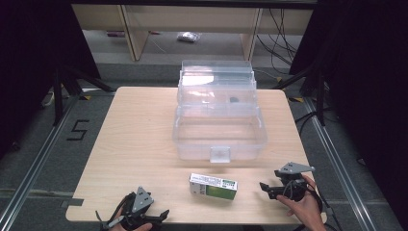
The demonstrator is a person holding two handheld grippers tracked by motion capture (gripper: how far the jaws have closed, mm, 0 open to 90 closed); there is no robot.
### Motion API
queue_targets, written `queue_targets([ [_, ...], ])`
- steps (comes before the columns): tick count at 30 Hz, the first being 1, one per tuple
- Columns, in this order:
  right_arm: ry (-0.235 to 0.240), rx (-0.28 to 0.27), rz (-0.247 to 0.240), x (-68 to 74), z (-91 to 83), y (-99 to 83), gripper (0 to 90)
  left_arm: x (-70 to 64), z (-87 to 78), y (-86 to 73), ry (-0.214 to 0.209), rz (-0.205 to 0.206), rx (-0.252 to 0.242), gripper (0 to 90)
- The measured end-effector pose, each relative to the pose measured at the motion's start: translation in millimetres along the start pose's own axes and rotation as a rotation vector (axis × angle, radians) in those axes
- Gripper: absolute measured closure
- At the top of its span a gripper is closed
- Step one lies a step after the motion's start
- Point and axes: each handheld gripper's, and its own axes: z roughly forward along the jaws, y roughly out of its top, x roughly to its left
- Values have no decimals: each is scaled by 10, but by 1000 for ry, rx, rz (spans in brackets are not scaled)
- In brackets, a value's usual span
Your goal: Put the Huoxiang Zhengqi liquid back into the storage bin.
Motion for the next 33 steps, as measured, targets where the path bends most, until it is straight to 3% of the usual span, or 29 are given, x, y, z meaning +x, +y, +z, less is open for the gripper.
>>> queue_targets([
  [5, 10, 24, -5, 30, -34, 48, 222, -3, 12, -4, -9, -11, -15, 148],
  [6, 7, 16, -35, 36, -33, 71, 228, 22, -1, -2, -5, 19, 11, 148],
  [9, 19, 33, -27, 57, -68, 120, 230, 21, 9, 1, 4, 7, 15, 148],
  [12, 28, 43, -90, 74, -96, 216, 238, 29, 4, 3, -20, 5, 15, 148],
  [14, 29, 49, -87, 92, -102, 239, 241, 41, -4, 6, -24, 20, 27, 148],
  [15, 36, 64, -118, 116, -111, 290, 246, 30, 5, -1, -5, 9, 11, 148],
  [18, 46, 65, -123, 158, -103, 325, 249, 32, 10, -2, -12, 0, 3, 149],
  [20, 71, 68, -179, 163, -105, 407, 249, 37, 0, -2, -12, 9, 8, 148],
  [27, 73, 79, -184, 196, -146, 530, 253, 29, 12, -3, -6, 2, 0, 148],
  [28, 71, 59, -186, 199, -137, 543, 254, 39, 1, 0, -9, 18, 13, 148],
  [30, 64, 59, -174, 222, -167, 575, 259, 31, 12, -3, -5, 3, 1, 148],
  [31, 77, 70, -190, 225, -186, 615, 259, 34, 8, -3, -6, 7, 5, 148],
  [33, 85, 72, -175, 254, -206, 642, 259, 34, 2, -2, -12, 11, 7, 148],
])
